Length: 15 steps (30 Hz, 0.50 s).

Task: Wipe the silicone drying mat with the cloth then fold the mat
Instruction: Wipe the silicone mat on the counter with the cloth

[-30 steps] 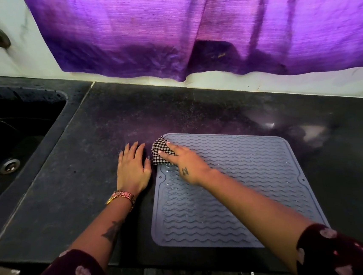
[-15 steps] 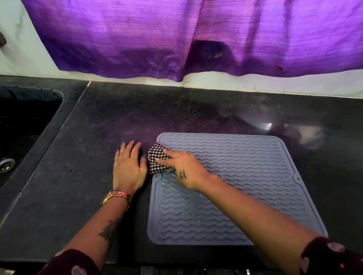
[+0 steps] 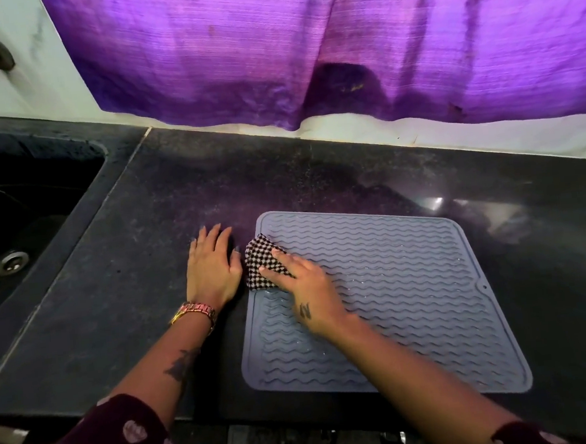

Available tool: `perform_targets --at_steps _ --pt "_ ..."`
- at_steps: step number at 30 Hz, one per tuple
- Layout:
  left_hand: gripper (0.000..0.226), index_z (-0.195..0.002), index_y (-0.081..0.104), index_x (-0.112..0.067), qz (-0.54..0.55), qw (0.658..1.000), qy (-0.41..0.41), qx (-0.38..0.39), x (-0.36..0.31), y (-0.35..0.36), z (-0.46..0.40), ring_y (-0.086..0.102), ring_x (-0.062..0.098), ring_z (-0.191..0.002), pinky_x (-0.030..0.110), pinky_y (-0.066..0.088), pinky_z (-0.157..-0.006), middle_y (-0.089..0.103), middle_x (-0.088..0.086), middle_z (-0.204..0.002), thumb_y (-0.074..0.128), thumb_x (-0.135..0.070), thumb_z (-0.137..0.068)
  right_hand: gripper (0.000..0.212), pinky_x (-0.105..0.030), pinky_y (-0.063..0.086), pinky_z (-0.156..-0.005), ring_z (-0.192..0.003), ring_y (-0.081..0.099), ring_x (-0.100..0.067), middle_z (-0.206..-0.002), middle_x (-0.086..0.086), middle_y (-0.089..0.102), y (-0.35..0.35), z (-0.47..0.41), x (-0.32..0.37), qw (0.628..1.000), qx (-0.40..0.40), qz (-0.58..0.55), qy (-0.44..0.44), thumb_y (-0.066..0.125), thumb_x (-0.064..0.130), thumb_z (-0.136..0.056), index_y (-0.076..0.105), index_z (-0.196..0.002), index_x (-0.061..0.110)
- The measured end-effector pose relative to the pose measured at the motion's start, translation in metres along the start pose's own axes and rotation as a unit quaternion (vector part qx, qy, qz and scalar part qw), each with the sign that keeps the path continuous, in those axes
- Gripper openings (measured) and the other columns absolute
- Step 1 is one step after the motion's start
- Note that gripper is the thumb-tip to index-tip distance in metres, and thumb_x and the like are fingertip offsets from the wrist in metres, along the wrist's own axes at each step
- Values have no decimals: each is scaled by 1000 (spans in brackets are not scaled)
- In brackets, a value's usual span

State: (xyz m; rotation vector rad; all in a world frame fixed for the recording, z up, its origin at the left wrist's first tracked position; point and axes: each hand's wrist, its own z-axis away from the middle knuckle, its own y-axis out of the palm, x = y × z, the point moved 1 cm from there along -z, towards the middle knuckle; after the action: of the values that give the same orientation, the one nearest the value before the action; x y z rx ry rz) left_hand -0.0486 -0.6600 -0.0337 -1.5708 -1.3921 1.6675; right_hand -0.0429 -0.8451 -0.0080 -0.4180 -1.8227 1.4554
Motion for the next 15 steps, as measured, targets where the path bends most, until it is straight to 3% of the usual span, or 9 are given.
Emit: perform_targets --at_steps 4,7,11,15 --pt "49 -141 39 -12 -1 1000 0 5 0 -1 1 15 27 -144 41 8 -119 31 9 -152 43 -26 -95 73 -34 23 -112 -135 33 -23 -153 2 27 -17 -19 -6 999 52 -7 8 50 -10 -77 45 -134 36" --pt "48 -141 39 -12 3 1000 -1 1 1 -1 1 15 27 -144 41 8 -119 31 9 -152 43 -25 -94 71 -37 27 -112 -132 38 -25 -149 1 36 -18 -12 -4 1000 9 -11 20 50 -12 -75 51 -131 33" --pt "49 -141 39 -12 4 1000 -1 3 0 0 0 15 27 -144 41 8 -119 31 9 -152 43 -25 -94 71 -36 21 -111 -134 34 -25 -150 1 32 -2 9 2 999 -29 3 11 45 -12 -78 48 -133 33" --pt "48 -141 39 -12 3 1000 -2 5 -1 -2 2 14 27 -145 41 7 -119 30 9 -152 42 -25 -95 70 -27 33 -107 -127 44 -17 -144 3 43 -21 -10 -11 996 25 -79 26 50 -13 -71 58 -124 33"
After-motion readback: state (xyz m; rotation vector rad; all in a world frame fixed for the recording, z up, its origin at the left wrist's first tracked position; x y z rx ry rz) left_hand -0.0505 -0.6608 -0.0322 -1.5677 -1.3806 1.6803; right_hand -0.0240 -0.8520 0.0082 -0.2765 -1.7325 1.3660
